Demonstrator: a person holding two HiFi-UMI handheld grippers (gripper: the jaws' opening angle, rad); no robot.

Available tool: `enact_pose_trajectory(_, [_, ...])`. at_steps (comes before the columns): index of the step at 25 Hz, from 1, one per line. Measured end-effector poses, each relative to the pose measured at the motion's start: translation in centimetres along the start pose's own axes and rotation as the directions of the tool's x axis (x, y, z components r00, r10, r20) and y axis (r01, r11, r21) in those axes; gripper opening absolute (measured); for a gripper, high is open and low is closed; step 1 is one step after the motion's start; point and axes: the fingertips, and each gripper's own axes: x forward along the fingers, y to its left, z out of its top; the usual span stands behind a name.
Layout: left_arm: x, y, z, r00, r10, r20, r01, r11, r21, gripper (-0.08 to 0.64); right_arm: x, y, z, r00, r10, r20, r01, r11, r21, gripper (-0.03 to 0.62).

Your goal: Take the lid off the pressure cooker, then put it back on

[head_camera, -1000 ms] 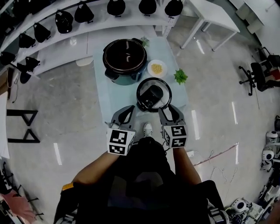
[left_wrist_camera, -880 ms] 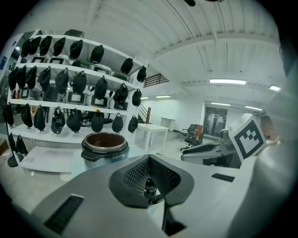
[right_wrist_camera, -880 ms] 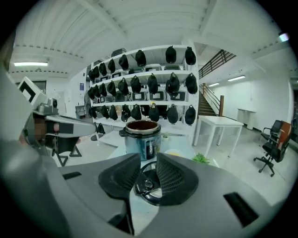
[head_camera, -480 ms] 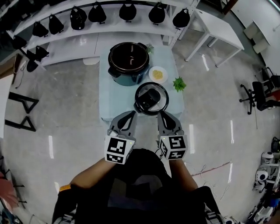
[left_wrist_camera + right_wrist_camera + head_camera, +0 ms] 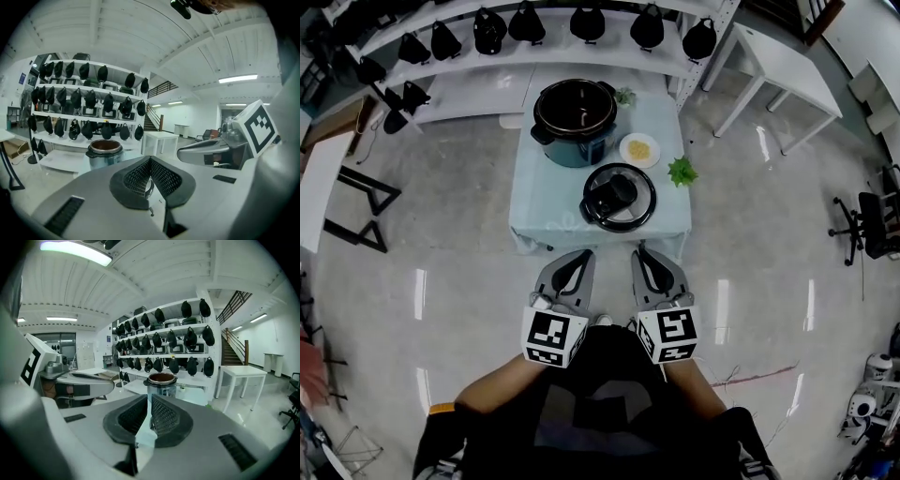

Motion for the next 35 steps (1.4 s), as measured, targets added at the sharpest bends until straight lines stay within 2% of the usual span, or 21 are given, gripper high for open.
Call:
enact_pose_trajectory(5, [-2.0, -3.2, -0.8, 0.999, 0.038, 0.021, -0.038, 0.999, -0.021, 0.008, -3.1, 0.6, -1.7, 0.998, 0.057, 0.0, -0.057, 0.998, -0.001, 0.038])
enact_pose_trajectory(12, [-3.6, -5.5, -1.6, 0.998, 0.065, 0.019, -0.065, 0.998, -0.002, 0.008, -5.4, 0.9, -3.3, 0.996, 0.086, 0.002, -0.086, 0.996, -0.003, 0.033])
enact_pose_trajectory(35, [-4.9, -6.4, -1.7, 0.996, 0.087, 0.028, -0.087, 0.996, 0.004, 0.008, -6.8, 1.9, -3.9, 0.992, 0.123, -0.009, -0.123, 0.992, -0.031, 0.032])
